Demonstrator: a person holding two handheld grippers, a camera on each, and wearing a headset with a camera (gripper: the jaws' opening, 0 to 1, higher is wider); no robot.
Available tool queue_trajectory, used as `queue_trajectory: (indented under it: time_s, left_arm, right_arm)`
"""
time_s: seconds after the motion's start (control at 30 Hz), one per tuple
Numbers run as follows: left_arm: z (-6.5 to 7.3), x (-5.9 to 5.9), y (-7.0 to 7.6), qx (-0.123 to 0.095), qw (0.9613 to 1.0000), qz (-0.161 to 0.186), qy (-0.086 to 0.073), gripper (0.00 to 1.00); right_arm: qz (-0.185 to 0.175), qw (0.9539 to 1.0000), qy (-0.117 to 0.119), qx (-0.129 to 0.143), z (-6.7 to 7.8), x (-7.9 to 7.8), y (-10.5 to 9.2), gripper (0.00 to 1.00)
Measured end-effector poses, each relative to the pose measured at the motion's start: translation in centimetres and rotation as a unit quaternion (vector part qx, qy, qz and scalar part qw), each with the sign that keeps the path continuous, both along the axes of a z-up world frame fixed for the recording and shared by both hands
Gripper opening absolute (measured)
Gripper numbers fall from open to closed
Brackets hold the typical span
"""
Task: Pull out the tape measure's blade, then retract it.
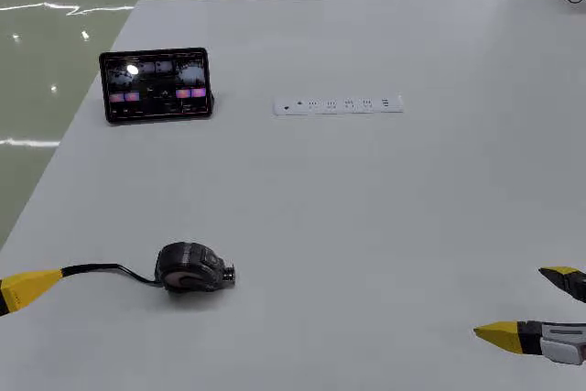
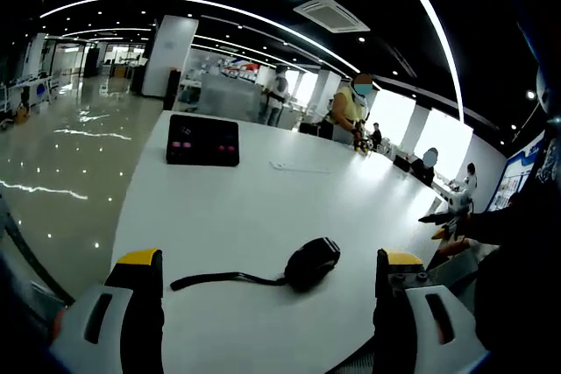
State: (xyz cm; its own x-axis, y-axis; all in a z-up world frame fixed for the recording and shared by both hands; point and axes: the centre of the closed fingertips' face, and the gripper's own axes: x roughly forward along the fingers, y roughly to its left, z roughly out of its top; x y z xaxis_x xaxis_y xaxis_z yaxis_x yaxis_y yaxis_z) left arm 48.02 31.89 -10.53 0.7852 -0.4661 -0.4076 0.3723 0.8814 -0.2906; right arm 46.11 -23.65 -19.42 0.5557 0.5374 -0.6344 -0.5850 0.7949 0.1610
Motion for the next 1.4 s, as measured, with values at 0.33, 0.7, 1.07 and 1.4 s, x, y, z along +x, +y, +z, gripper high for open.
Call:
queue_trajectory:
  time_s: [0.33,0.7,1.07,1.4]
  left_arm:
    - [-1.3,0.4,-1.0,0.068,0.9961,-0.054,0.011,0.99]
    - [-4.4,-0.6,-1.3,0.129,0.9864,-0.094,0.038,0.99]
    - [-5.0,-0.6,-1.5,0.127,0.9863,-0.097,0.043,0.99]
    - [-5.7,-0.8,-2.6,0.143,0.982,-0.116,0.045,0.99]
  right_arm:
    - [0.001,0.9999,0.006,-0.012,-0.7,-0.8,-0.3,0.99]
    - [0.013,0.9996,0.002,-0.023,-0.2,-0.5,-0.1,0.99]
    - [0.021,0.9994,0.002,-0.026,-0.2,-0.5,-0.1,0.99]
    - [0.025,0.9992,-0.002,-0.031,-0.1,-0.4,-0.5,0.99]
